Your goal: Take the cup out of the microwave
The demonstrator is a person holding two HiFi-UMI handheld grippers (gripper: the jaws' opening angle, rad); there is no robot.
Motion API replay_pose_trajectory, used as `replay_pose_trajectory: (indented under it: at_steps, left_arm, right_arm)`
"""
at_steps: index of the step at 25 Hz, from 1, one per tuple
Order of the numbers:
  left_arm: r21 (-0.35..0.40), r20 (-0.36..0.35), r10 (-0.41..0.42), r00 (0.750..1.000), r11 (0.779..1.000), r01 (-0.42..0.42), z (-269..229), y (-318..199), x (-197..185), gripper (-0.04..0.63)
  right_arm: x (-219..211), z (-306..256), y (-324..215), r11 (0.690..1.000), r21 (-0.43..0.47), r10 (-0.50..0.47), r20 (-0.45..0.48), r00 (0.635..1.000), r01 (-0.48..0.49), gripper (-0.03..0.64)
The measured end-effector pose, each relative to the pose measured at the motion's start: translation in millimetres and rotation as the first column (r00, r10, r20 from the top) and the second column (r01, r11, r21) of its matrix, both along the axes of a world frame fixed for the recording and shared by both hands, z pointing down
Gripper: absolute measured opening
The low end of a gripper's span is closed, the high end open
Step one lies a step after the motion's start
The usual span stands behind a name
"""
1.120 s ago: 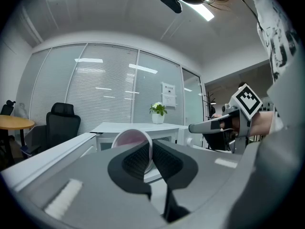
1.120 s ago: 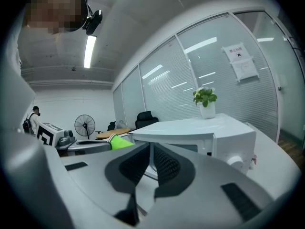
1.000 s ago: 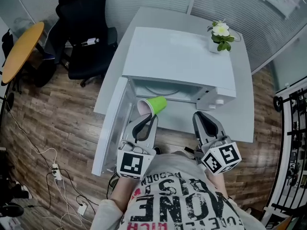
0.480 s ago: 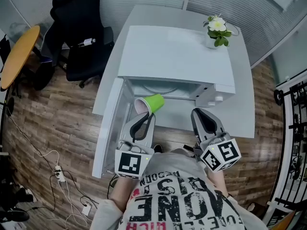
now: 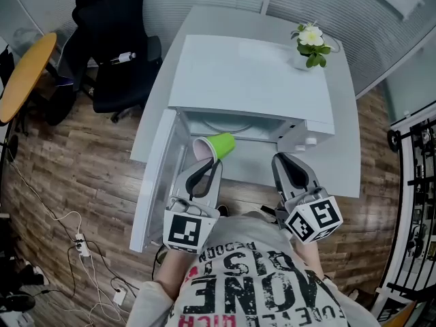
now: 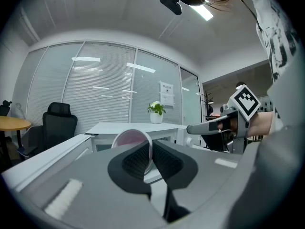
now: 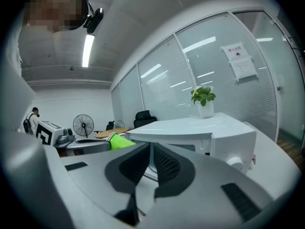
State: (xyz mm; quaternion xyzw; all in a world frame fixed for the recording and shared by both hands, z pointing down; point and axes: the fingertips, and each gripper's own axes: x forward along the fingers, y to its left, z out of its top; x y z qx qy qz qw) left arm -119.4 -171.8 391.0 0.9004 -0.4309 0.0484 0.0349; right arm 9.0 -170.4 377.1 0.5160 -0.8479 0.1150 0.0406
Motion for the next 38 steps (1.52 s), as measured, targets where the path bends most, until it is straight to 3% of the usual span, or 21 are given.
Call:
replay_pose_trajectory:
  at_steps: [18,24,38]
  left_arm:
    - [0.008,0.025,0.021,0.999,1.0,-0.021,2,0,8,0.032]
    - [-0.035,0.0,0.003,1.0,0.999,-0.003,2,0,6,0.032]
    - [-0.017,0.001,0.016,1.0,1.0,-0.016,5,-8,11,0.032]
  right_arm:
    - [6,3,0,1.0,0.0,0.001,0.014,1.0,-0.001,0.034]
    - [7,5,-1,1.0,0.004,0.015,0.018,1.0,-0.015,0.034]
    - [15,7,-7,1.0,0.0,0.019,0.01,1.0,-0.019,0.034]
